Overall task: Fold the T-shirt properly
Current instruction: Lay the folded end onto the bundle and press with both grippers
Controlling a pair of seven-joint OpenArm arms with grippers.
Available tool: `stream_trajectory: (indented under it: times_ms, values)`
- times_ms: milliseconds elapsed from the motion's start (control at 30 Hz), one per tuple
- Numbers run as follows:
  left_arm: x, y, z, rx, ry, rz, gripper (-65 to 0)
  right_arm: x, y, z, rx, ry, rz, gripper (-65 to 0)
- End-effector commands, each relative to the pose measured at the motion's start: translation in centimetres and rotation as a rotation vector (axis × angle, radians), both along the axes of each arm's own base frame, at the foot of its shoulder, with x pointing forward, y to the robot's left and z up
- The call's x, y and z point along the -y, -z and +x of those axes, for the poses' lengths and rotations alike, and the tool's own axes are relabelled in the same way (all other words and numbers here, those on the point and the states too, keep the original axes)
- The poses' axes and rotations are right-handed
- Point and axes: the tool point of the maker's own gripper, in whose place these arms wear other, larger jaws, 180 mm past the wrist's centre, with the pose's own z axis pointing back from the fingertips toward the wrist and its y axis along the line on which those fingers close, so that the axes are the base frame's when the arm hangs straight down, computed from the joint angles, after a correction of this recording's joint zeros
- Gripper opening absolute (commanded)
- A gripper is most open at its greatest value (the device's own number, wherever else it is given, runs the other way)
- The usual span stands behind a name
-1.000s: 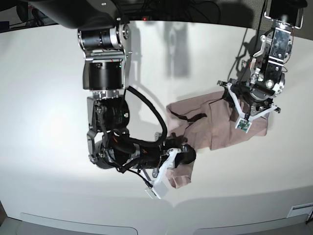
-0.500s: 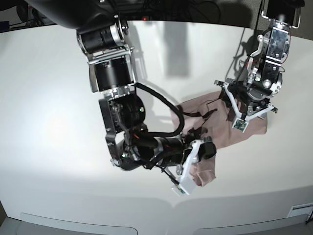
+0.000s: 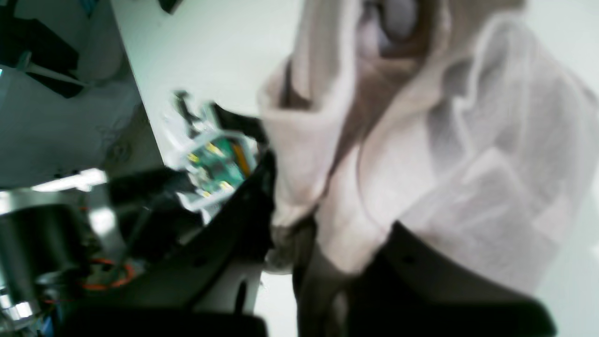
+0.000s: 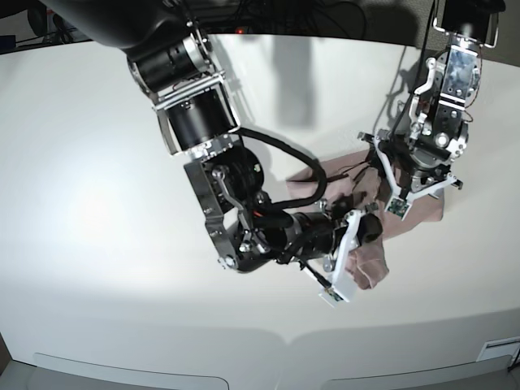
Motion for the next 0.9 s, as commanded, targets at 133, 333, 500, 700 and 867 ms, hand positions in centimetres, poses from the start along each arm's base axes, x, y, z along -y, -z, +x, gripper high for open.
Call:
stream_trajectory:
  times_ms: [133, 333, 500, 700, 867]
  values:
    - [-0.2, -6.2, 2.5, 0.173, 0.043, 0.027, -30.0, -0.8, -1.8, 1.0, 0.029, 0.009, 0.057, -65.0]
    - [-3.6, -12.5, 3.3, 0.314, -0.014, 0.222, -30.0, -0.9, -1.9, 1.0, 0.030, 0.010, 0.063, -65.0]
    - [-6.6, -16.1, 3.5, 0.424, -0.083, 0.337, -30.0, -0.9, -2.0, 1.1, 0.033, 0.013, 0.069, -65.0]
    - [-6.6, -16.2, 3.6, 0.430, -0.081, 0.339, -30.0, -1.2, -1.2, 1.0, 0.039, 0.009, 0.051, -65.0]
    - [-6.2, -17.1, 3.6, 0.458, -0.073, 0.333, -30.0, -2.5, 1.7, -0.4, 0.060, -0.048, -0.048, -65.0]
